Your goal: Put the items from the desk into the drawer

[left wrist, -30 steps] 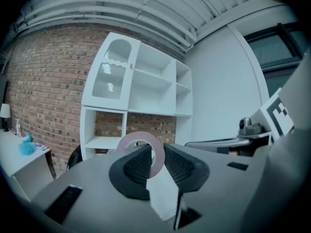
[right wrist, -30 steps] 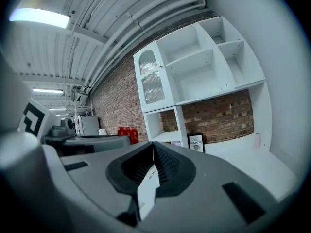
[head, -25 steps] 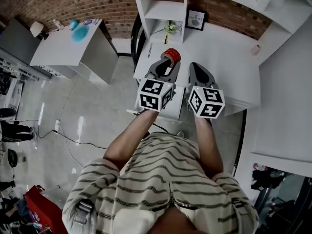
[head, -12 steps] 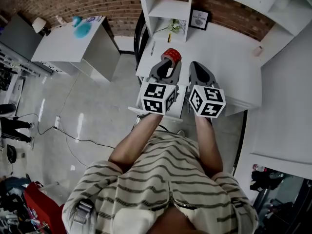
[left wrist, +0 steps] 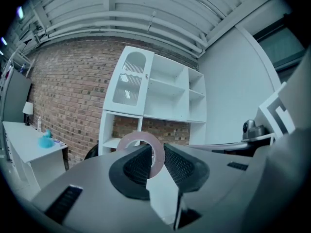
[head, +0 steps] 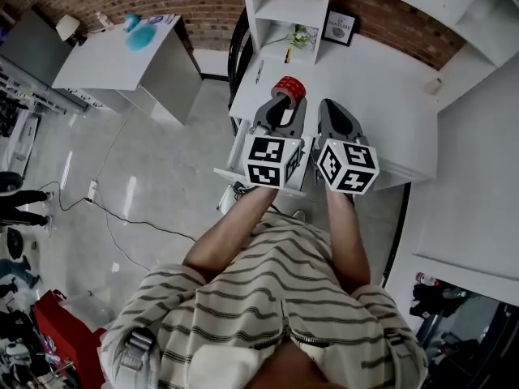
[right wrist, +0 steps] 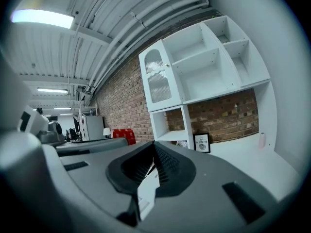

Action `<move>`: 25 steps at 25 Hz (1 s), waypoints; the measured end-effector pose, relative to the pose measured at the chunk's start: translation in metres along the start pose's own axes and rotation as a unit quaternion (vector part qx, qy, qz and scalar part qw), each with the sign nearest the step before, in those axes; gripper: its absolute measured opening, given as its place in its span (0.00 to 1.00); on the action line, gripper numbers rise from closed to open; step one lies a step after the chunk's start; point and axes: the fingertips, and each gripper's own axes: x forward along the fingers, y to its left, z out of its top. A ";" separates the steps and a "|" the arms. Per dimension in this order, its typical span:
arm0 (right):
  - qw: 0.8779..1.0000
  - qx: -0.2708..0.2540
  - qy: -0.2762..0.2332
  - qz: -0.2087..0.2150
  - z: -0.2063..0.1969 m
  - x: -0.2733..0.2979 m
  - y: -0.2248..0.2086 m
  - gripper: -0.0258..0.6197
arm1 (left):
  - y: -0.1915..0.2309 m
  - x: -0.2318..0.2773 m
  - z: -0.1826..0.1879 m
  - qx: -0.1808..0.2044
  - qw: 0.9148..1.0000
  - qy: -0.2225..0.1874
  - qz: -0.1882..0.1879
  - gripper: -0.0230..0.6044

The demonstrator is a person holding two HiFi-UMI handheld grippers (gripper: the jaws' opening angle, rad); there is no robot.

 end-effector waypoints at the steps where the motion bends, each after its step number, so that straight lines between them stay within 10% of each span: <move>1: 1.000 -0.001 0.001 0.000 0.000 0.000 0.001 0.06 | 0.002 0.000 0.001 0.005 1.000 -0.002 0.003 0.16; 25: 0.999 0.007 0.050 0.013 -0.043 0.019 0.016 0.06 | 0.028 -0.004 -0.042 0.005 0.999 0.043 0.024 0.17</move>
